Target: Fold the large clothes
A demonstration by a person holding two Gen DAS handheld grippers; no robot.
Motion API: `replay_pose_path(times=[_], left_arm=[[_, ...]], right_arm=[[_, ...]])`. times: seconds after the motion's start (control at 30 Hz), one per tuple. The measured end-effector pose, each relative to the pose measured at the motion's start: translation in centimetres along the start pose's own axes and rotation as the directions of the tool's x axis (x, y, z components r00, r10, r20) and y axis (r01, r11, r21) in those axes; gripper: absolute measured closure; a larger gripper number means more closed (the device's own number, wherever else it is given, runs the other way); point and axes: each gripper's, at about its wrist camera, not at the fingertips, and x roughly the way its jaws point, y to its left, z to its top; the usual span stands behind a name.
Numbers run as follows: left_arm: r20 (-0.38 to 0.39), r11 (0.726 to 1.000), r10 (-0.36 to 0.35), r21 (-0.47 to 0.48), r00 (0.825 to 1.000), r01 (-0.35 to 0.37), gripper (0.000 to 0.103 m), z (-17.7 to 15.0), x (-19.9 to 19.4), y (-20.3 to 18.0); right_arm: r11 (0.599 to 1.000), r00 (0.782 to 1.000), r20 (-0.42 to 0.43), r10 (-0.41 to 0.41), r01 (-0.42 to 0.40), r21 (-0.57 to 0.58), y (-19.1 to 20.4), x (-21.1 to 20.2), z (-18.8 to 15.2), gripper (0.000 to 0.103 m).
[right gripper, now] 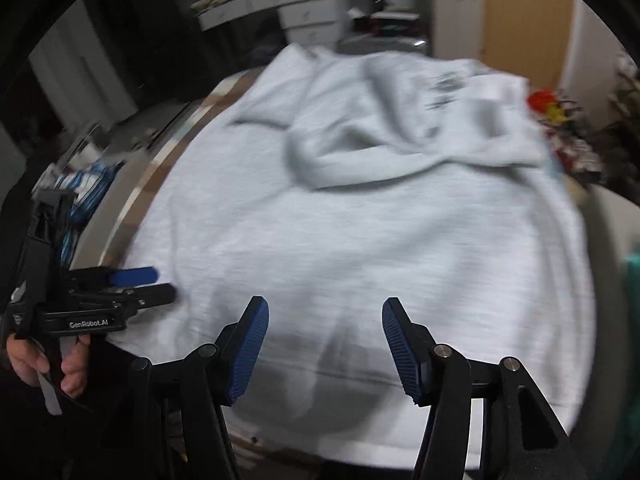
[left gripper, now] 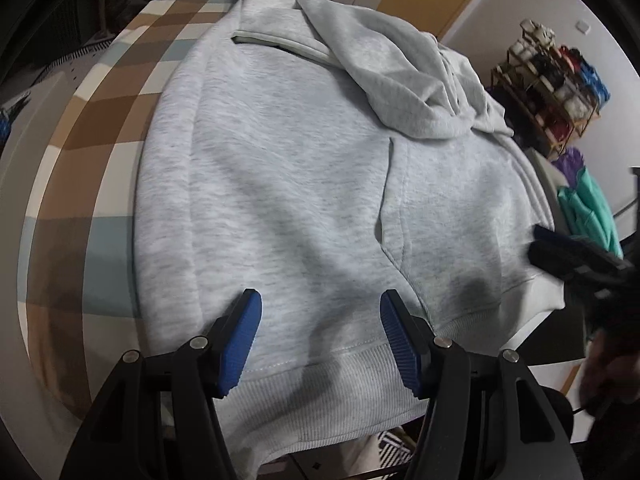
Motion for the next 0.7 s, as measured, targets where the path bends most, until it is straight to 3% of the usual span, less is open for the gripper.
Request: replay_pose_path(times=[0.07,0.1,0.13,0.2,0.3,0.6,0.67,0.7], left_arm=[[-0.001,1.000,-0.008,-0.004,1.000,0.008,0.047,0.0,-0.1,0.3],[-0.004,1.000,0.001,0.000,1.000,-0.001,0.047,-0.1,-0.1,0.3],[-0.009,1.000,0.015,0.011,1.000,-0.015,0.047,-0.2,-0.1,0.3],[-0.015,0.999,0.029,0.029,0.999,-0.028,0.047,0.0,0.1,-0.1],[-0.028,0.997,0.060,0.046,0.998,-0.059,0.047,0.1,0.5,-0.5],[-0.016,0.991,0.100,0.091,0.995,-0.098,0.047,-0.4,0.7,-0.5],[-0.015,0.990,0.108,0.098,0.994,-0.106,0.047,-0.5,0.8,-0.5],[-0.013,0.988,0.115,0.102,0.993,-0.113,0.047,-0.5,0.9,-0.7]], right_arm=[[0.999,0.997,-0.061,-0.035,0.033,-0.038,1.2,3.3,-0.2,0.063],[0.997,0.993,-0.096,-0.073,0.069,-0.043,1.6,4.8,-0.9,0.063],[0.993,0.994,-0.037,-0.106,0.104,-0.058,2.1,4.8,-1.8,0.062],[0.976,0.986,-0.020,-0.168,0.163,-0.144,3.6,4.7,-3.0,0.063],[0.981,0.984,-0.090,-0.154,0.141,-0.135,3.4,4.5,-3.5,0.063],[0.976,0.985,-0.040,-0.166,0.158,-0.149,3.4,2.5,-5.4,0.063],[0.975,0.986,-0.004,-0.164,0.162,-0.152,3.7,2.0,-5.2,0.057],[0.975,0.986,-0.032,-0.166,0.160,-0.156,3.5,2.8,-5.7,0.055]])
